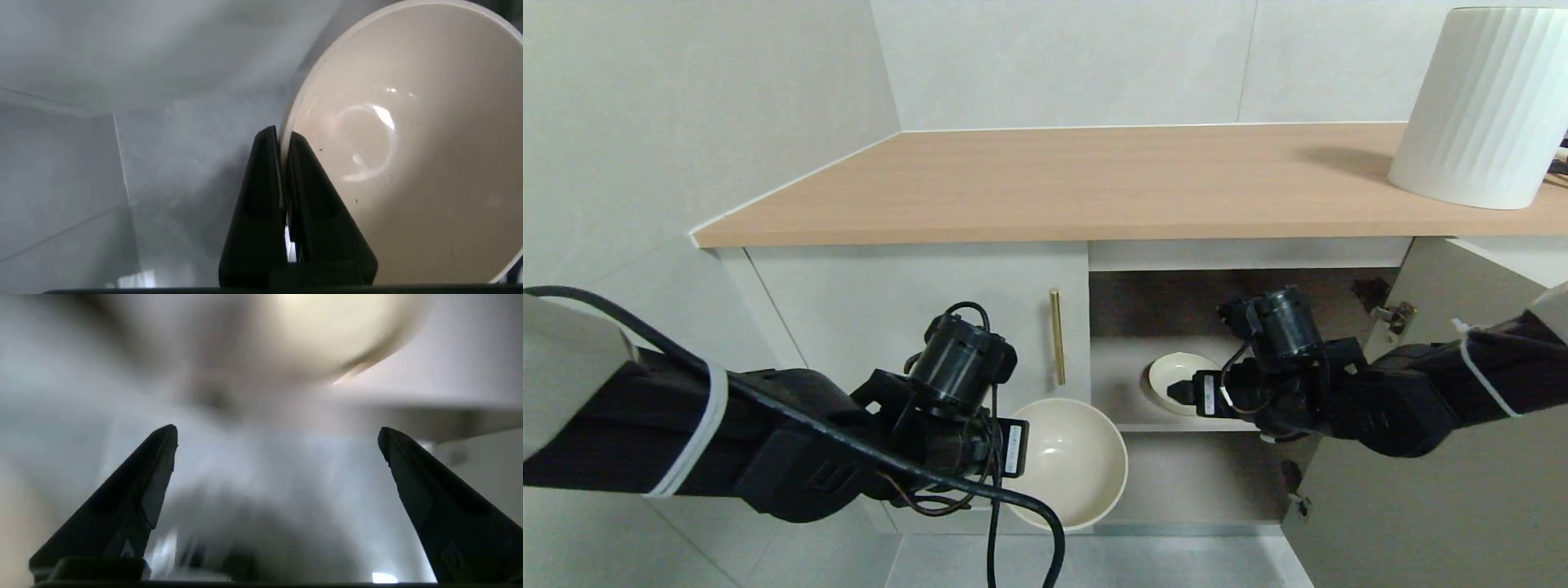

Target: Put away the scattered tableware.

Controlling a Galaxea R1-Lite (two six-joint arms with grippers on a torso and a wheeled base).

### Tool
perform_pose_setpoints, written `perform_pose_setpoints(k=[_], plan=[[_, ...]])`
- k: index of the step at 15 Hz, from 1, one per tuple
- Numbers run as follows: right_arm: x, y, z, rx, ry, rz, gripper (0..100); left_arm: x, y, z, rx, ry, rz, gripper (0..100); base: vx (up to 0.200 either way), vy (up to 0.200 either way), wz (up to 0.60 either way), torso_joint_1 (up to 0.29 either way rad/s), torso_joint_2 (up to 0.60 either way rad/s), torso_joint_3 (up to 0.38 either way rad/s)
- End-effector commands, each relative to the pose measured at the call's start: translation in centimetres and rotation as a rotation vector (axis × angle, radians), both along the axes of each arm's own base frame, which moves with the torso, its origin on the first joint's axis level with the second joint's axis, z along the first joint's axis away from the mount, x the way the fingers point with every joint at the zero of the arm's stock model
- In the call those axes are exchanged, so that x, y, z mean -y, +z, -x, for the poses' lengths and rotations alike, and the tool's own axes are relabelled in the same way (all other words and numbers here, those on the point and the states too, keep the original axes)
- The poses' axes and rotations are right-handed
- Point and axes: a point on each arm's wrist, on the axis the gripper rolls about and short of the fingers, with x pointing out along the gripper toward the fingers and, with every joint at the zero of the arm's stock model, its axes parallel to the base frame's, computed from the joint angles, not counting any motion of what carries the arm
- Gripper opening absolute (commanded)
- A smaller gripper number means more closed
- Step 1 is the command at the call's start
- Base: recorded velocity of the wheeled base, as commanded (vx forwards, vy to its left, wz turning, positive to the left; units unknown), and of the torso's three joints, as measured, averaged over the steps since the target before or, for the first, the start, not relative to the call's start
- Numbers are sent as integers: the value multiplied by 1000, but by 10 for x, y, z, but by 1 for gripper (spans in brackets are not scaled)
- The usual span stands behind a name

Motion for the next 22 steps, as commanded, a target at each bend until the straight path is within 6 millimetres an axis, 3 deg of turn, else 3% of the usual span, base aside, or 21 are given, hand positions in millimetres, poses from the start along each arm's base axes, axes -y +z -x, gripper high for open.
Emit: perform_pose_setpoints(k=[1, 5, 11, 22], plan=[[-9, 34, 48, 9, 135, -36, 100, 10, -19, -4, -41, -14, -30, 0, 0, 0, 0, 0, 0, 0], [-27, 33, 76, -69, 252, -8, 100, 20, -17, -1, -30, -13, 7, 0, 0, 0, 0, 0, 0, 0], [-46, -4, 66, -142, 256, 40, 100, 26, -2, 12, 15, -34, 17, 0, 0, 0, 0, 0, 0, 0], [-53, -11, 58, -111, 235, -6, 100, 28, -2, 14, 14, -44, 16, 0, 0, 0, 0, 0, 0, 0]])
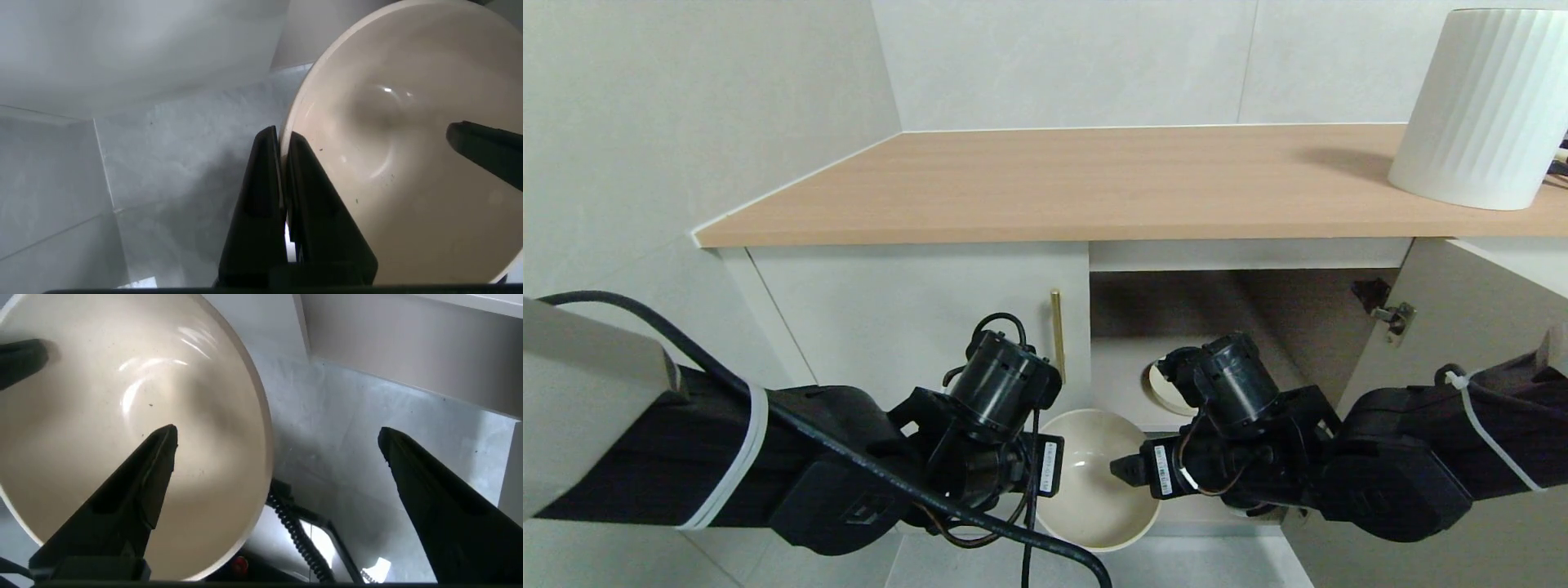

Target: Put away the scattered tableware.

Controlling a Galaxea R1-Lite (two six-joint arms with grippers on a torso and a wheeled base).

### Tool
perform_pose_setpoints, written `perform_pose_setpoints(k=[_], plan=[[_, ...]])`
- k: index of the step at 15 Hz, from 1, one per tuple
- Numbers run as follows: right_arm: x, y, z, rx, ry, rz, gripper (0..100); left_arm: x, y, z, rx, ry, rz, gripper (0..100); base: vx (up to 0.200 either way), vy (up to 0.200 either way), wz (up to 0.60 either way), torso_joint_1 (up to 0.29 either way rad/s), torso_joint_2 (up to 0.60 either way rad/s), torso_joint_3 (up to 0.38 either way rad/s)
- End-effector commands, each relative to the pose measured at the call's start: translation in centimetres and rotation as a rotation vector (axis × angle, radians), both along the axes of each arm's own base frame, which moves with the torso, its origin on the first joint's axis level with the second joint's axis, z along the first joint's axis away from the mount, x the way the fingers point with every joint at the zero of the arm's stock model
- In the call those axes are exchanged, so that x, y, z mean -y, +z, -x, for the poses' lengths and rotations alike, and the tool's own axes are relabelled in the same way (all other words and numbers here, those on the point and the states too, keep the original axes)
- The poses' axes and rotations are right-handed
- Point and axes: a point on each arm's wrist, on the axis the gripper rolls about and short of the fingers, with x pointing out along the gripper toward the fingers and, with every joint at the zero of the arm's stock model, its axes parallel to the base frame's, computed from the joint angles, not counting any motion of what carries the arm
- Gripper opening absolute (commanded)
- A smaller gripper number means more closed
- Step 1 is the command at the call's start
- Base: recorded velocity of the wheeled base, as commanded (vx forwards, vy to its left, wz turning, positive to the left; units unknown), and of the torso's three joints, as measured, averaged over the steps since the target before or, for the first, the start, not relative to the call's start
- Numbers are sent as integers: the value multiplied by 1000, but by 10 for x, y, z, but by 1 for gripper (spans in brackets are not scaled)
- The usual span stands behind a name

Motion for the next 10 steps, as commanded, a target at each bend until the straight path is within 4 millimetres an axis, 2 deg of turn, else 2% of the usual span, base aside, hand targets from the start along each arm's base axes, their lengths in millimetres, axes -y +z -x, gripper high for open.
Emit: perform_pose_setpoints(k=[1, 10], plan=[[0, -1, 0, -3, -2, 3, 0, 0, 0, 0, -1, 1, 0, 0, 0, 0, 0, 0, 0, 0], [0, -2, 0, -3, -4, 5, 0, 1, -2, -1, -4, 2, -2, 0, 0, 0, 0, 0, 0, 0]])
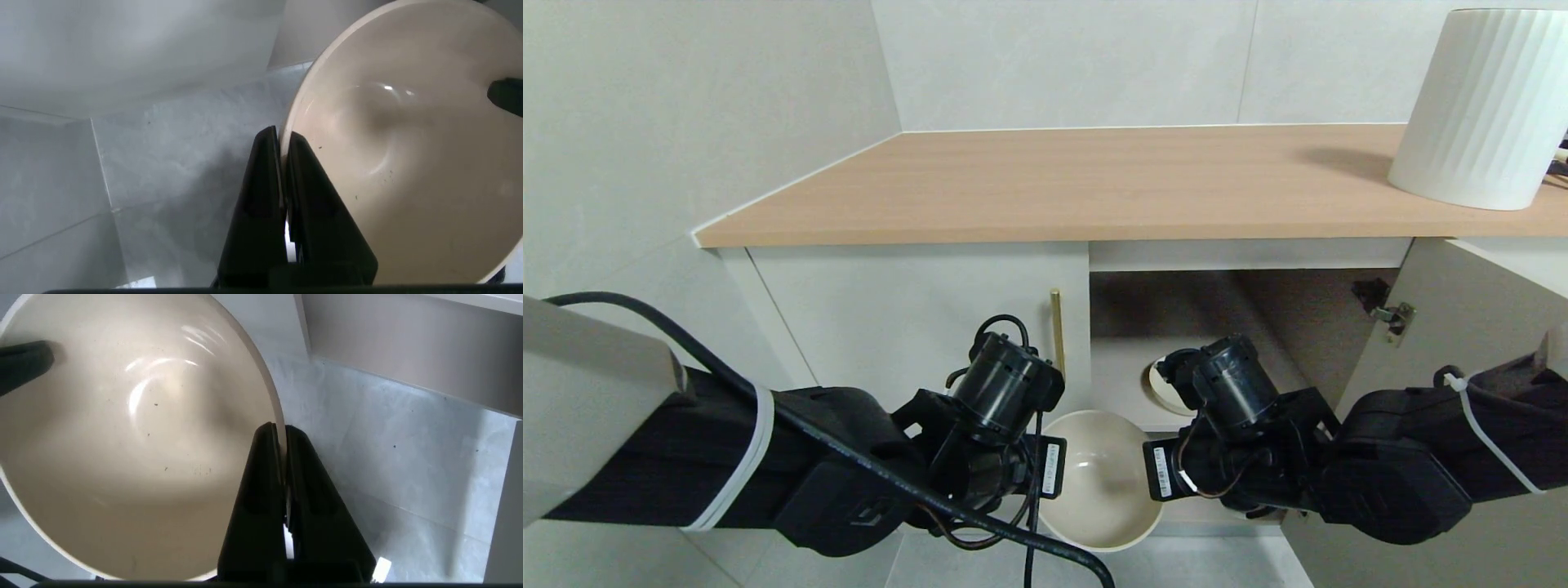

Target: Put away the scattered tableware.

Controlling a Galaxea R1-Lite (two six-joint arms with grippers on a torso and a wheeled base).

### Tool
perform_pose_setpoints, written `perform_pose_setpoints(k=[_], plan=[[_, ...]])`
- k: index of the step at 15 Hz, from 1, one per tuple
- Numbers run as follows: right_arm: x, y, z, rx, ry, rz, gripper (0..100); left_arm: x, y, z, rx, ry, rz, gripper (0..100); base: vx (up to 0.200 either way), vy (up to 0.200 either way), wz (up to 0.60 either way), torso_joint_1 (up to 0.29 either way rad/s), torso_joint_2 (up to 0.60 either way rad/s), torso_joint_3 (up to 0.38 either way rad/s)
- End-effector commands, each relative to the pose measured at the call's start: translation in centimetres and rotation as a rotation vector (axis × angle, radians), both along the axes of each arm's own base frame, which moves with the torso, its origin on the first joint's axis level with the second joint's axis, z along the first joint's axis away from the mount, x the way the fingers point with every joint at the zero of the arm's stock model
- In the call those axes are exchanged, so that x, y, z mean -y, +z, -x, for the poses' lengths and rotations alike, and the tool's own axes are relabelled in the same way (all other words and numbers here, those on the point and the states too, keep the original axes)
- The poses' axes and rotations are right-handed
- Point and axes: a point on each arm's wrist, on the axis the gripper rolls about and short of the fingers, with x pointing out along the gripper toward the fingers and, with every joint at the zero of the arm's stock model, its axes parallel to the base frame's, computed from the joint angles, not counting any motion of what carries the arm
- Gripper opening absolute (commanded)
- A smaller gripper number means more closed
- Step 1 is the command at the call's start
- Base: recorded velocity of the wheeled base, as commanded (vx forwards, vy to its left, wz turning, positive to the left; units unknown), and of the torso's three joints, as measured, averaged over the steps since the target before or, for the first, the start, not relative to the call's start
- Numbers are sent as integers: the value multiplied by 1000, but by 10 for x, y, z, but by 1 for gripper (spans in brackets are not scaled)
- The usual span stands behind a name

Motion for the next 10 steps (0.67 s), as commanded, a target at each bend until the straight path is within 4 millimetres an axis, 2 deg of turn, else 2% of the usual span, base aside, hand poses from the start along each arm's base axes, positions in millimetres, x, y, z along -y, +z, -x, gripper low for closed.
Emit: perform_pose_setpoints(k=[1, 8, 9, 10], plan=[[0, 0, 0, 0, 1, 1, 0, 0, 0, 0, -1, 1, -1, 0, 0, 0, 0, 0, 0, 0], [0, -1, 0, -3, 1, 3, 0, 0, 0, 0, -1, 1, -1, 0, 0, 0, 0, 0, 0, 0], [0, -1, 0, -3, 1, 3, 0, 0, 0, 0, 0, 1, -3, 100, 0, 0, 0, 0, 0, 0], [-1, -2, 0, -4, 1, 4, 0, 0, 0, 0, 0, 1, 0, 100, 0, 0, 0, 0, 0, 0]])
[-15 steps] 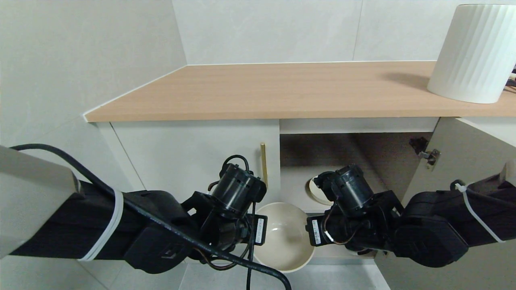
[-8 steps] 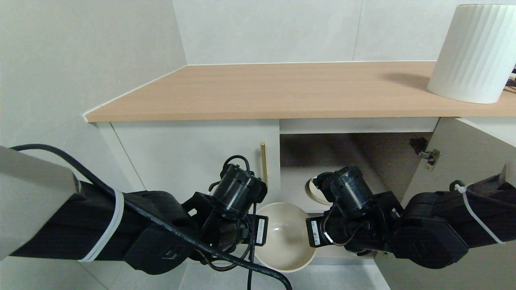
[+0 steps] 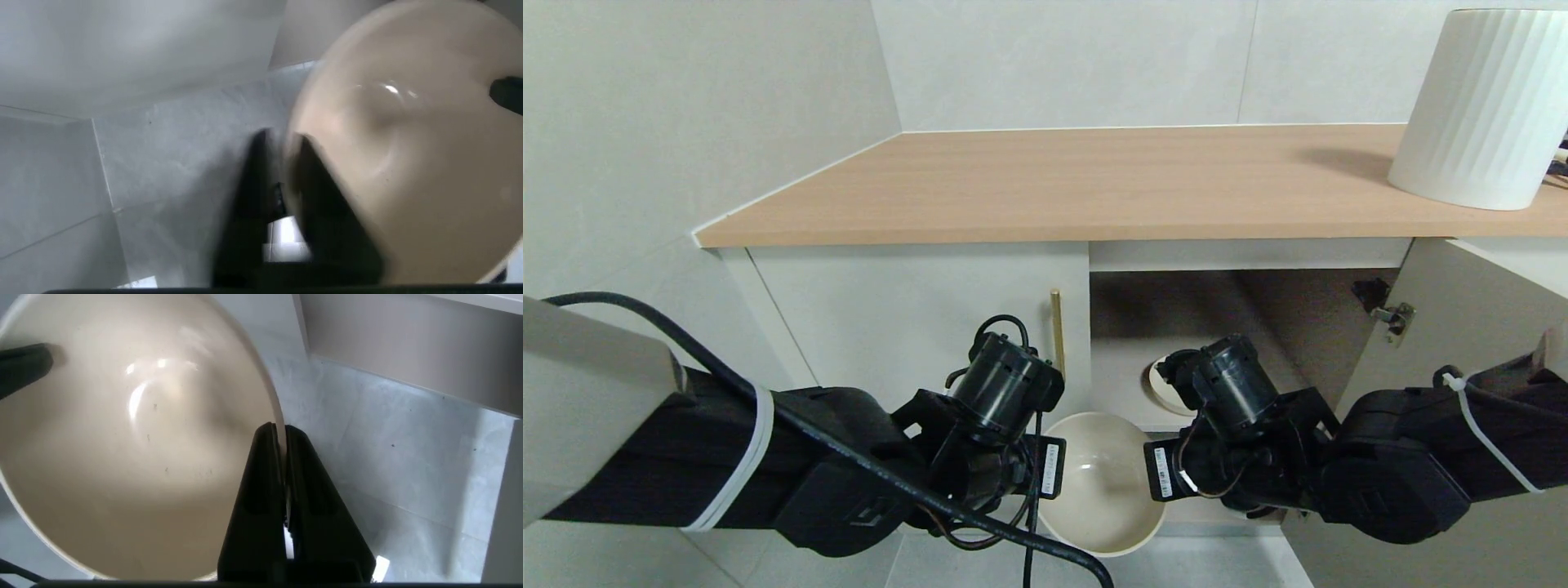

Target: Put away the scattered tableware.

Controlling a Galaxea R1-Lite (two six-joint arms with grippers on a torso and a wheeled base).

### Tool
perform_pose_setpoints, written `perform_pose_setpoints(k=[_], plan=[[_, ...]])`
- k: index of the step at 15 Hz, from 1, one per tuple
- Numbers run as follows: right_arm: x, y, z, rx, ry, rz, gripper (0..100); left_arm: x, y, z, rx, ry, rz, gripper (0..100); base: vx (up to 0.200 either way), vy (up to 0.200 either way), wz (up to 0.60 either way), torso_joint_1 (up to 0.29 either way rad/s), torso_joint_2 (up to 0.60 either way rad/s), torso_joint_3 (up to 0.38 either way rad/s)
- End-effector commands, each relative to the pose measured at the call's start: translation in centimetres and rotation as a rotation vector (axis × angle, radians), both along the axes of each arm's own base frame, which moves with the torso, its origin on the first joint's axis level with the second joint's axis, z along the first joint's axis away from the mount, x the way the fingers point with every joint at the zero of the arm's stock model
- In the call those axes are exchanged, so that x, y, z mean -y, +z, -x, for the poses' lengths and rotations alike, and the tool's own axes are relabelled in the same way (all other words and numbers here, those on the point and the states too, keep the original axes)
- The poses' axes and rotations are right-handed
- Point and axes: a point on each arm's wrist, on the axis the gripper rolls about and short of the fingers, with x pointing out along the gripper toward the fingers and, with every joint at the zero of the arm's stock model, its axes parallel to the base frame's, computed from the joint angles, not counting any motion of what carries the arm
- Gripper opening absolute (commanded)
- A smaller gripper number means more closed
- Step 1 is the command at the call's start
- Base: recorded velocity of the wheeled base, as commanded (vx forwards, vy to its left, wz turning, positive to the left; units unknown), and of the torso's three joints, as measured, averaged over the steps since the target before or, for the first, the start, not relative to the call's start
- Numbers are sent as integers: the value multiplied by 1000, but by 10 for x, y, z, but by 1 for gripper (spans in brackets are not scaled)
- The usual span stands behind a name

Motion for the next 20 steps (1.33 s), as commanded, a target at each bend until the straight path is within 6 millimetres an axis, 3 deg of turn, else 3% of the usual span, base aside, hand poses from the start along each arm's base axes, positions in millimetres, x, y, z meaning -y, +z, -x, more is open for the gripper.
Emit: perform_pose_setpoints(k=[1, 5, 8, 12, 16, 20], plan=[[0, -1, 0, -2, 1, 1, 0, 0, 0, 0, 0, 1, 2, 100, 0, 0, 0, 0, 0, 0], [1, -3, 0, -7, 3, 12, 0, 0, 0, 0, 1, 4, 1, 100, 0, 0, 0, 0, 0, 0], [5, -20, -9, -51, -20, 57, 0, -1, 1, 0, 4, 4, 4, 100, 0, 0, 0, 0, 0, 0], [26, -44, -50, -92, -158, 127, 0, -1, 1, 0, 4, 4, 4, 100, 0, 0, 0, 0, 0, 0], [52, -44, -90, -57, -317, 93, 0, 0, 1, 0, 2, 5, 4, 100, 0, 0, 0, 0, 0, 0], [63, -37, -120, -28, -478, -23, 0, 0, 0, 0, 2, 5, 1, 100, 0, 0, 0, 0, 0, 0]])
